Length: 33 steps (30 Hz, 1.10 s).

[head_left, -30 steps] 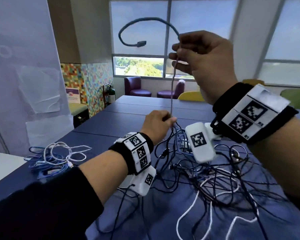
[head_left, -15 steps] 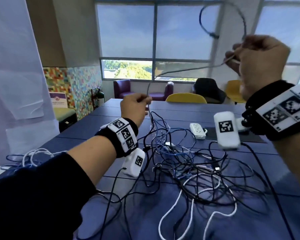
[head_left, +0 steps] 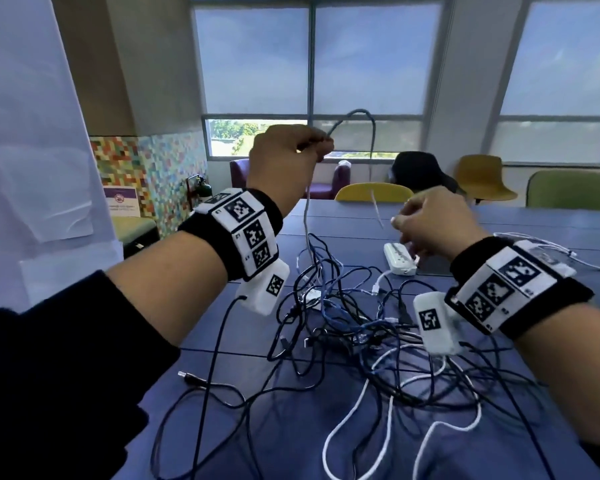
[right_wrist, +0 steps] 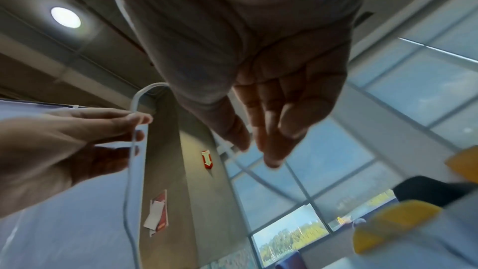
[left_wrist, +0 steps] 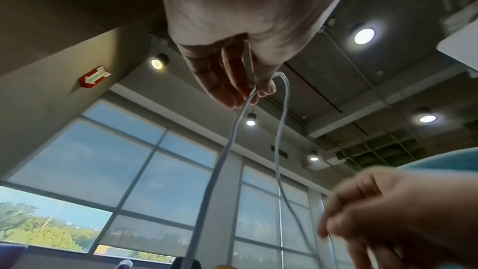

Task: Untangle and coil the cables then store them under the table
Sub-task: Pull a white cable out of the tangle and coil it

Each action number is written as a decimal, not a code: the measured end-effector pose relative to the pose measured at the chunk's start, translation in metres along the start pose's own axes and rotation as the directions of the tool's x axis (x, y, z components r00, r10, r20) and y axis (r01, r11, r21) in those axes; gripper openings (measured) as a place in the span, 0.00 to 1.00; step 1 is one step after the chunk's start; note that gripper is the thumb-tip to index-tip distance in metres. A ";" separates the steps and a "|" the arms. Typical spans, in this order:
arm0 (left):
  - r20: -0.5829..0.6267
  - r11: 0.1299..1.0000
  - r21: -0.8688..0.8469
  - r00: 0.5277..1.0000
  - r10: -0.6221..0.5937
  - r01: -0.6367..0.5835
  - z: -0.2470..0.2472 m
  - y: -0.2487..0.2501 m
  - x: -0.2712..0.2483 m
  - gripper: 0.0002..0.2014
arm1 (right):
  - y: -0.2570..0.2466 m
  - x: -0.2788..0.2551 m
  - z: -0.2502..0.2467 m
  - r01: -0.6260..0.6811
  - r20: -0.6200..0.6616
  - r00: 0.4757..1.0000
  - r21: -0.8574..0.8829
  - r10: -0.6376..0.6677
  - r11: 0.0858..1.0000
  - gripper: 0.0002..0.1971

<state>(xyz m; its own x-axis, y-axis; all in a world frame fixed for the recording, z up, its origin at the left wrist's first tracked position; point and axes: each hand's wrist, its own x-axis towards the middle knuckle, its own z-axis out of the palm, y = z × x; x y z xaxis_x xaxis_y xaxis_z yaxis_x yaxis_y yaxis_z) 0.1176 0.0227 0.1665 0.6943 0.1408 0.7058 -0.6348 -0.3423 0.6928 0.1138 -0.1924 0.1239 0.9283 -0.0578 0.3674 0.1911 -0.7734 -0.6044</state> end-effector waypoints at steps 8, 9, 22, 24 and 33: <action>0.193 0.992 0.048 0.975 0.107 -0.118 0.017 0.013 -0.022 0.06 | -0.066 -0.022 -0.021 0.396 -0.213 0.914 0.295 -0.344 0.869 0.22; 0.189 0.987 0.072 0.974 0.127 -0.143 0.017 0.013 -0.023 0.04 | -0.069 -0.023 -0.022 0.398 -0.163 0.915 0.231 -0.369 0.888 0.17; 0.206 0.826 0.562 0.957 -0.202 0.053 -0.004 -0.069 -0.026 0.06 | -0.060 -0.014 -0.079 0.480 -0.642 0.688 0.054 -0.338 0.876 0.12; 0.211 0.795 0.602 0.945 -0.250 0.076 -0.006 -0.077 -0.025 0.07 | -0.058 -0.011 -0.090 0.512 -0.734 0.614 0.089 -0.291 0.854 0.14; 0.012 0.944 0.299 0.989 -0.149 0.138 0.000 -0.062 -0.009 0.14 | -0.025 -0.007 -0.090 0.356 -0.765 0.629 0.127 -0.136 0.926 0.14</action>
<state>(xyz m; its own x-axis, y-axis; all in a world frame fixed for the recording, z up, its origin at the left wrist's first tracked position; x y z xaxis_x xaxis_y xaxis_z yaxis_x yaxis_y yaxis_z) 0.1504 0.0429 0.1170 0.7849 0.1789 0.5932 -0.4019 -0.5816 0.7072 0.0738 -0.2294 0.1994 0.3135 -0.4141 0.8546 0.5478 -0.6563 -0.5189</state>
